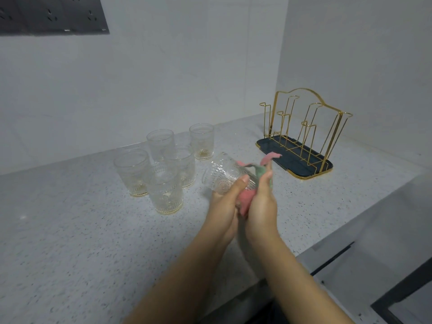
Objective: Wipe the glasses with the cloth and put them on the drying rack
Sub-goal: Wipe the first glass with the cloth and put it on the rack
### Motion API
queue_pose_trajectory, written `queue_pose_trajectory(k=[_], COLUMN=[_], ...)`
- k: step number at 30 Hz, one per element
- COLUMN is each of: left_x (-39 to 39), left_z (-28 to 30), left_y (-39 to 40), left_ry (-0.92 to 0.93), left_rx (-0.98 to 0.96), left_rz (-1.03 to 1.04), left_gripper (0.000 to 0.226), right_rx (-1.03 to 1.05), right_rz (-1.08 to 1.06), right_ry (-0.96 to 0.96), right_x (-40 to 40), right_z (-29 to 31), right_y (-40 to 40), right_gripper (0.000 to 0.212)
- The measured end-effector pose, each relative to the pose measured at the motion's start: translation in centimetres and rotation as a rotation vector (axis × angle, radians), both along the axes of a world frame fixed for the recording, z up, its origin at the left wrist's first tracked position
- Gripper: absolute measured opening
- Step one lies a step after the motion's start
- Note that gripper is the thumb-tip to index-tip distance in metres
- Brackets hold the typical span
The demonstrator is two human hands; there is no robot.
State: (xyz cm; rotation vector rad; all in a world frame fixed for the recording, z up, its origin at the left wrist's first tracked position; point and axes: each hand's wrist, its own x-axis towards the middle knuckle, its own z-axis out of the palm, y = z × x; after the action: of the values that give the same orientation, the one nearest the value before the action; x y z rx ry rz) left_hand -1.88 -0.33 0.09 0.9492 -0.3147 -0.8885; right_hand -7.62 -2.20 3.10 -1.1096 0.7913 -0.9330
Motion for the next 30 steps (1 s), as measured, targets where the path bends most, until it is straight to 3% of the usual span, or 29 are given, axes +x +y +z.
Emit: queue_pose_trajectory(k=[2, 4, 8, 11, 14, 17, 19, 22, 25, 30], left_x=[-0.6, -0.9, -0.7, -0.1, 0.5, 0.3, 0.2, 0.3, 0.8, 1.0], left_z=[0.4, 0.5, 0.4, 0.5, 0.4, 0.2, 0.4, 1.1, 1.9, 2.0], left_y=[0.1, 0.2, 0.2, 0.5, 0.9, 1.2, 1.2, 1.4, 2.0, 2.7], left_ry=[-0.040, -0.091, -0.114, -0.100, -0.354, -0.471, -0.483, -0.529, -0.457, -0.040], left_rx=[-0.052, -0.103, -0.059, -0.033, 0.106, 0.167, 0.178, 0.190, 0.151, -0.050], left_rz=[-0.027, -0.043, -0.059, -0.130, -0.161, -0.277, -0.334, -0.371, -0.474, -0.710], left_gripper=[0.031, 0.024, 0.029, 0.051, 0.077, 0.064, 0.066, 0.074, 0.052, 0.078], right_rx=[0.139, 0.178, -0.078, -0.256, -0.250, -0.232, -0.134, -0.163, -0.345, -0.457], right_rz=[-0.013, 0.007, 0.038, 0.057, 0.120, 0.127, 0.178, 0.231, 0.093, 0.019], right_ry=[-0.068, -0.073, -0.011, 0.027, 0.003, 0.003, -0.077, -0.101, 0.034, -0.003], right_x=[-0.5, -1.1, -1.0, -1.2, -1.6, -1.9, -2.3, -2.7, -2.6, -2.7], right_z=[0.5, -0.1, -0.5, 0.7, 1.3, 1.3, 1.7, 2.0, 2.0, 2.0], right_y=[-1.7, -1.9, 0.1, -1.3, -3.5, -5.1, -5.9, -6.4, -5.6, -5.3], right_gripper=[0.058, 0.056, 0.060, 0.057, 0.051, 0.048, 0.057, 0.076, 0.070, 0.055])
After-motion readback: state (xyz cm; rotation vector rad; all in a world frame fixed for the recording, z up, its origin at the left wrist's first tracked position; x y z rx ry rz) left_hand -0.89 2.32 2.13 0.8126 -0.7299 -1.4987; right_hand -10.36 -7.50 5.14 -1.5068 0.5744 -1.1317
